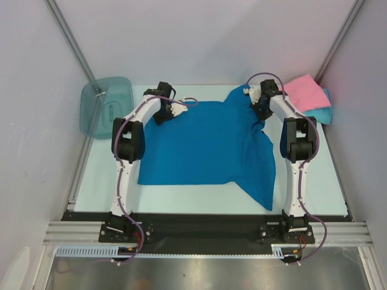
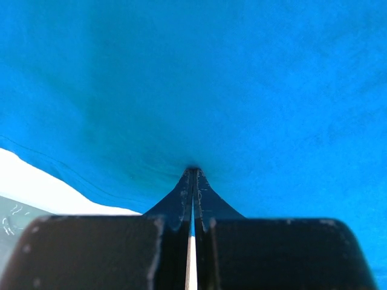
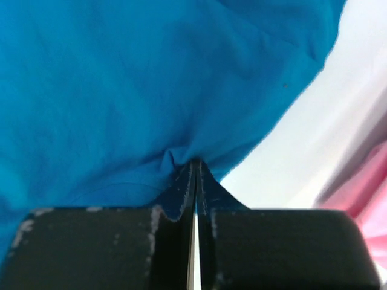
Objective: Fold and stack the t-shirts
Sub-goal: Flatten the tshirt out
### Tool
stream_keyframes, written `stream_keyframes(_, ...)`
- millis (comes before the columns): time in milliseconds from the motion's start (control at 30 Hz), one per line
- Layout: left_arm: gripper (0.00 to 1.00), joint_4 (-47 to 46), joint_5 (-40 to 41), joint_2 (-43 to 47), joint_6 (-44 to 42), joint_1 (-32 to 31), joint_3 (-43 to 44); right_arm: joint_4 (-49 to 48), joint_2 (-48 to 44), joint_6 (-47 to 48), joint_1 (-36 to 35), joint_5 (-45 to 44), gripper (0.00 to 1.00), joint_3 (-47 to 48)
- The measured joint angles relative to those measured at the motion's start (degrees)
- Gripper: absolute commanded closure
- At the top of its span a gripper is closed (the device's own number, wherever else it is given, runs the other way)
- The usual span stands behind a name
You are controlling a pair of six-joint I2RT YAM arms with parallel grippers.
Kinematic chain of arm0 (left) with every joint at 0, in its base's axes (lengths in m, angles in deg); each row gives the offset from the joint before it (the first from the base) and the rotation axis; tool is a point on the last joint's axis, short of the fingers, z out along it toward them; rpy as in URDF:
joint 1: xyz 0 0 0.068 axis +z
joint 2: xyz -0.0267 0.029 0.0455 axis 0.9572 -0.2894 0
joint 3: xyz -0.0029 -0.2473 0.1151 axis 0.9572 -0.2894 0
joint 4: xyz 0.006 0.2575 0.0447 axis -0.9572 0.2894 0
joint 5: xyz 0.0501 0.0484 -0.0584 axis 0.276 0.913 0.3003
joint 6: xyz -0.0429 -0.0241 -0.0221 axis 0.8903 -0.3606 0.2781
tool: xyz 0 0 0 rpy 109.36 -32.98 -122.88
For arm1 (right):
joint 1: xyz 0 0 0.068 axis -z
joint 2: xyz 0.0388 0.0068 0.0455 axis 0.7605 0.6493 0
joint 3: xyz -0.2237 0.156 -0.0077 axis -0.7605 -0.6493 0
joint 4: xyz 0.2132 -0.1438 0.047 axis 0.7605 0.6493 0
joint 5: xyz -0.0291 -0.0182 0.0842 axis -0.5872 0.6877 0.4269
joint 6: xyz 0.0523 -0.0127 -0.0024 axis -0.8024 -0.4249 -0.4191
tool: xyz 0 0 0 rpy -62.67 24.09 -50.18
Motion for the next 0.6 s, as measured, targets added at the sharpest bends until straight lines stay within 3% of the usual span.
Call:
stream_keyframes(233,1.00,0.90,3.10,-2.08,0.74,-0.31,3.13,0.55,0.98,-0.04,0.17,-1.20,1.00,1.33)
stream_keyframes(600,1.00,-3.39,11.13,-5.16,2.08,0.09,6.29,-7.58,4.09,1.81,0.76,-12.87,1.00,3.08)
